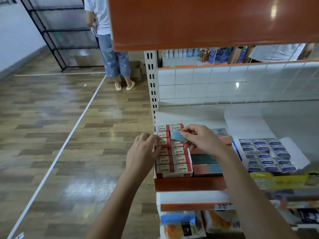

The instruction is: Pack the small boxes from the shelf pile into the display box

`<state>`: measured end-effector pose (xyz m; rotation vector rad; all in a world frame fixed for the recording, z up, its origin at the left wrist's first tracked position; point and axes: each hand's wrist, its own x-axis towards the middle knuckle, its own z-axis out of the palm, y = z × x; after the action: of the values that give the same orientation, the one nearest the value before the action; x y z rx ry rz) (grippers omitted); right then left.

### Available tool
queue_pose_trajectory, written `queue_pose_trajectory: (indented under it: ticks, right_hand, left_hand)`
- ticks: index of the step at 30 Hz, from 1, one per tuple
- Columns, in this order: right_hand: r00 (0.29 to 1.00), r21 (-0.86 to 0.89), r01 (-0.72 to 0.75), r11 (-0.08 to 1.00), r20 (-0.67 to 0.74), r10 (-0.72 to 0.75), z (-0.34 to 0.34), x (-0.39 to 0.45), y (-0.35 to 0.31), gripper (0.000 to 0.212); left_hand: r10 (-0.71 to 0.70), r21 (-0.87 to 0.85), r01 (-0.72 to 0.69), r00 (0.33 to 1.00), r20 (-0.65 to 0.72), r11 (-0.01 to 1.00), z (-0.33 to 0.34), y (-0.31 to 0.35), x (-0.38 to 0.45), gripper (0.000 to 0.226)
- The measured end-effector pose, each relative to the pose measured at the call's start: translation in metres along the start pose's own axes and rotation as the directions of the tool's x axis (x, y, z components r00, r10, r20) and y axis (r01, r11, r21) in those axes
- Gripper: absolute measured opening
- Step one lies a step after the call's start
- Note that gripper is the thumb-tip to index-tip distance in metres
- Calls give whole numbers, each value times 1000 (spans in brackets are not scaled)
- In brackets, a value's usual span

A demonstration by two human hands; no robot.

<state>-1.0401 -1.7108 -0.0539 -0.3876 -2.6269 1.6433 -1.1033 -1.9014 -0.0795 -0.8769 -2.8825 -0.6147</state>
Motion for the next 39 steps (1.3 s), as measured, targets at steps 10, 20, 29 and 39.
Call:
queue_pose_trajectory:
  ticks: [10,20,29,39]
  right_hand:
    - [1000,-66,-26,997,-19,25,-42,-6,4,9]
    - [990,-204,-109,973,-110,87,-101,-27,29,6]
    - [992,-502,-125,856,-39,122,-105,-34,38,14]
    - [991,-526,-124,842,-31,127,-102,-35,42,6]
  left_hand:
    - [90,-7,-90,996,-15,996,-8,19,-5,31]
    - [405,-38,-407,889,214,913,15,80,-25,31]
    - [376,25,-394,893,248,919,21,89,-33,25]
    - [338,19,-354,908,249,935,21,90,-37,24]
